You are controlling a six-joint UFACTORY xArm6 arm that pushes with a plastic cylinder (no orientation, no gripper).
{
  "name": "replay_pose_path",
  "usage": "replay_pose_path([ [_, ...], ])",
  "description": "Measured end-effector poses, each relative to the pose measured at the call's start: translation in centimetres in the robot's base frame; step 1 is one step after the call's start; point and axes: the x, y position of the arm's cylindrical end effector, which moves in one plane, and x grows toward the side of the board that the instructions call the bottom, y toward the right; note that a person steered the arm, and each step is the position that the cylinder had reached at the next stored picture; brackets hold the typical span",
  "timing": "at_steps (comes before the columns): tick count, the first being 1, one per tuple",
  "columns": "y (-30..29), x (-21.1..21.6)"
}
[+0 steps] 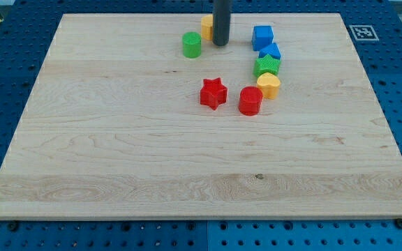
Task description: Push the green circle closer to the yellow hexagon
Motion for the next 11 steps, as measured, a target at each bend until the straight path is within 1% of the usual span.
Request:
replay_pose_path([
  [1, 0.7, 4.0],
  [2, -0.1, 5.1],
  [3, -2.4, 5.1],
  [4, -2.8, 5.1],
  [7, -4.0, 3.4],
  [9, -6.6, 3.4],
  [11, -6.6, 2.6],
])
